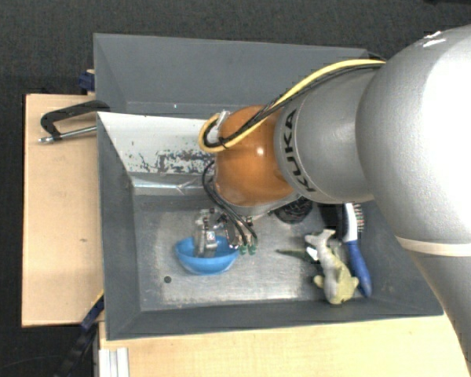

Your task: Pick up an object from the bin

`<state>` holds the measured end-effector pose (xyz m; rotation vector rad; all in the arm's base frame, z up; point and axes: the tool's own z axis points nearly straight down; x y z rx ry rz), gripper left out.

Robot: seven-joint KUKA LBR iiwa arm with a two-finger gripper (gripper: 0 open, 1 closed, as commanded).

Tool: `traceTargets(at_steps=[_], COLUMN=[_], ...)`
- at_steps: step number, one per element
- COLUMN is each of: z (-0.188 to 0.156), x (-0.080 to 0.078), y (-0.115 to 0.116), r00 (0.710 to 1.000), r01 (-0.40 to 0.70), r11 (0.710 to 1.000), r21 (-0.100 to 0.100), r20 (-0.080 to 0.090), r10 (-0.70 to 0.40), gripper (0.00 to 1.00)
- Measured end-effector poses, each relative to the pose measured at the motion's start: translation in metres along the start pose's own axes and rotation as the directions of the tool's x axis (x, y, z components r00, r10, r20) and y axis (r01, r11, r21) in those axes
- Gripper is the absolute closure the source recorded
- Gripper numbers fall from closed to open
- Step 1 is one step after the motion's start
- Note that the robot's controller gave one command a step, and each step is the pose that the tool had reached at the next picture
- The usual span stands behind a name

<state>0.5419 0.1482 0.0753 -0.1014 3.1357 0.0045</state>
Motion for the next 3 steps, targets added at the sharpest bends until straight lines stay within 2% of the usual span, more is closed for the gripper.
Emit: traceTargets(at_steps=[1,2,3], z=[0.0,0.0,-0.317], x=[0.0,0.0,0.01], y=[0.0,0.0,-0.009], r00=[1.0,1.0,0.993], r01=[0.0,0.0,0.114], r11=[1.0,1.0,0.993], r21=[0.0,0.0,0.001], r20=[0.0,-0.001,0.013], r10=[0.0,0.0,-0.114], gripper=[0.0,1.0,1.0])
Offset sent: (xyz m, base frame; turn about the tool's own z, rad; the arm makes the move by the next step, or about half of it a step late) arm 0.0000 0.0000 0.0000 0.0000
